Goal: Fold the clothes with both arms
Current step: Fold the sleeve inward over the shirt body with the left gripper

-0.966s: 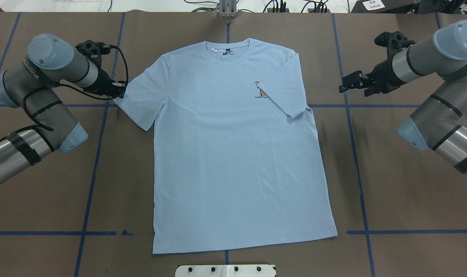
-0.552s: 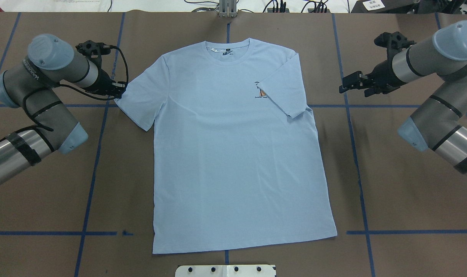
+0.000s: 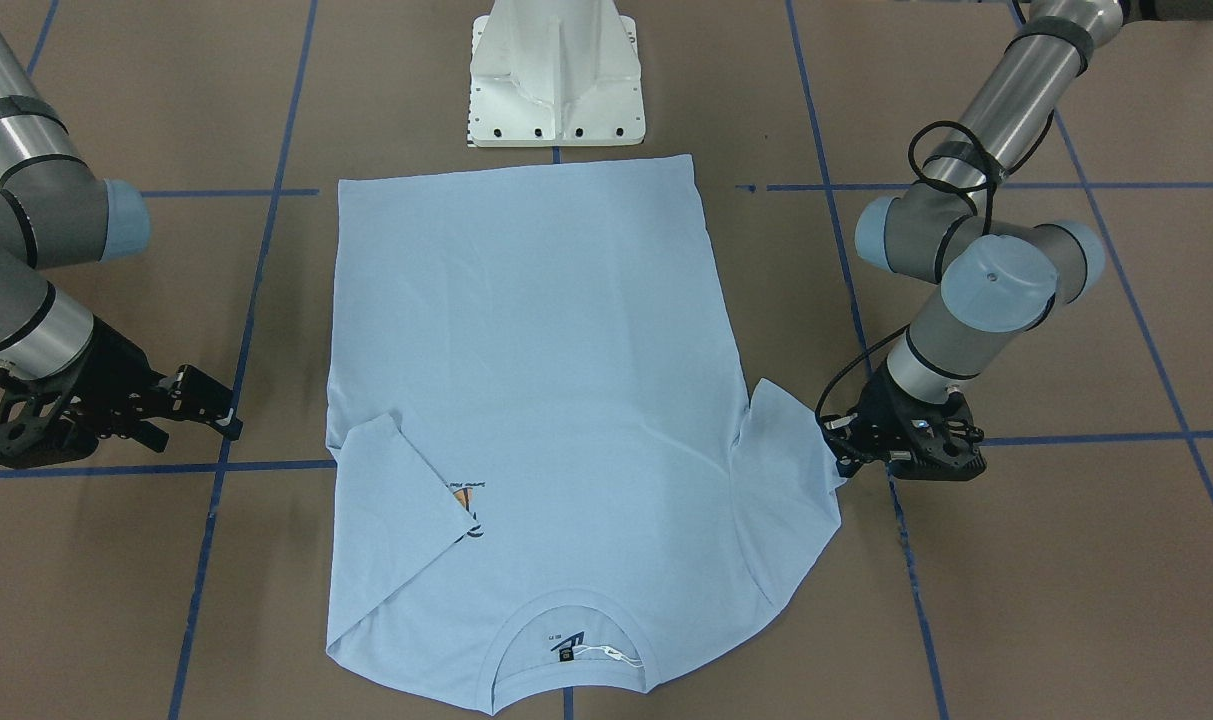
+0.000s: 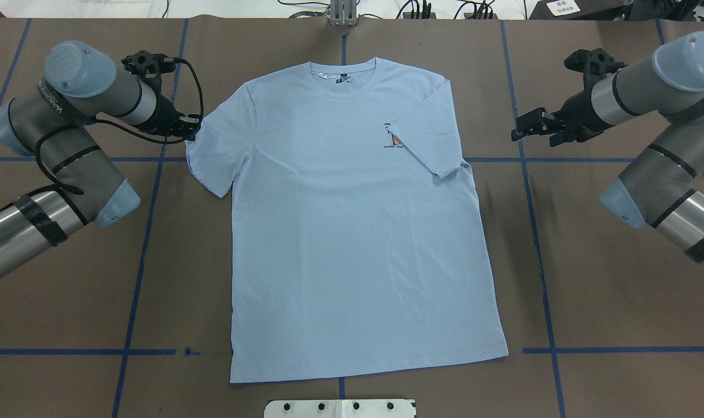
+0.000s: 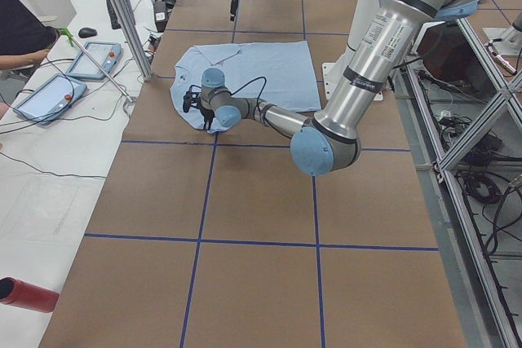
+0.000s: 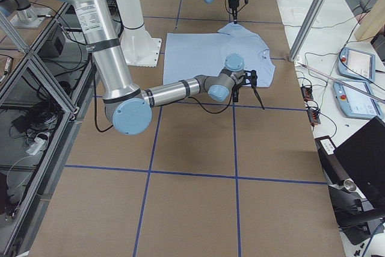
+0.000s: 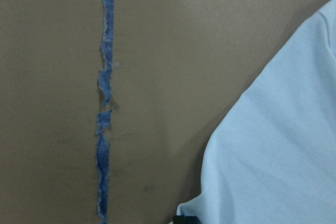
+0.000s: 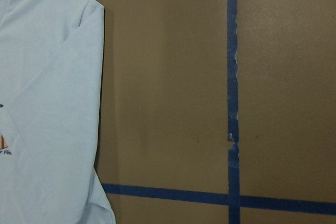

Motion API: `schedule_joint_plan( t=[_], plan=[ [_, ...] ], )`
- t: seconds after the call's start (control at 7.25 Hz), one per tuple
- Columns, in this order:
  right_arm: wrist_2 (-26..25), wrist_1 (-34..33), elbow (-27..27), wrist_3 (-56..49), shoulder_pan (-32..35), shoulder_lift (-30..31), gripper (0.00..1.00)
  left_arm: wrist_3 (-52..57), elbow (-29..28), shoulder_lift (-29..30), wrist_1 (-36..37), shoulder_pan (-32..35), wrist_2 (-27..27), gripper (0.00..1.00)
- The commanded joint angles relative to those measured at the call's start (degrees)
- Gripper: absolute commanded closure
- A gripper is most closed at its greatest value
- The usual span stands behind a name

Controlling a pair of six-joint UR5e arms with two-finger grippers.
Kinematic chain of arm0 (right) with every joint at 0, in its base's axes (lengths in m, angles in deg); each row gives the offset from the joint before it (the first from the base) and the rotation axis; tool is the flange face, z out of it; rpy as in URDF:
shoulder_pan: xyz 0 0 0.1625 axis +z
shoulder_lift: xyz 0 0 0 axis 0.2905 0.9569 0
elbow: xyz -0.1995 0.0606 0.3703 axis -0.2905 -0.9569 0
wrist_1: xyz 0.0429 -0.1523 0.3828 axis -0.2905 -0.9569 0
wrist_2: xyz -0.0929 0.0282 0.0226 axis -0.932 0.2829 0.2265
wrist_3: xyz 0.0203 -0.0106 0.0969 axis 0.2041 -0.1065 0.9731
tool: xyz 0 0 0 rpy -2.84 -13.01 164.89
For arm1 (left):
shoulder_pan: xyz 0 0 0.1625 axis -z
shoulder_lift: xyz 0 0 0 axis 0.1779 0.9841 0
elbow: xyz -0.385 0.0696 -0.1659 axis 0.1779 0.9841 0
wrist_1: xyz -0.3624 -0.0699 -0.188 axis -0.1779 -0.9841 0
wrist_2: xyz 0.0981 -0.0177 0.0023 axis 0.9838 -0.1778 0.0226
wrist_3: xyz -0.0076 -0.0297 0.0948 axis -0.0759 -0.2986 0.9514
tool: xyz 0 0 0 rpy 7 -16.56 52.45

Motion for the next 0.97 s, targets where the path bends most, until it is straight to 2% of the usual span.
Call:
schedule_joint_plan(
  t=[0.0,0.28,0.55,0.83],
  plan=[
    [0.0,0.09,0.05,0.13,0.0,-0.02,0.0,-6.79,1.96,2.49,-0.11,-2.18,-0.55,1.0],
    [-0.09,-0.08,-0.04,-0.22,0.0,-0.02,0.0,-13.65,0.3,6.53,0.06,-6.22,-0.21,1.0],
    [0.0,0.0,-1.0,-0.22,-0.09,-0.29,0.0,-15.26,-8.11,13.37,-0.37,-7.29,1.8,1.0],
    [-0.09,0.0,-1.01,-0.14,-0.17,-0.38,0.0,-16.31,-12.16,16.97,-1.42,-7.38,3.39,1.0]
  ],
)
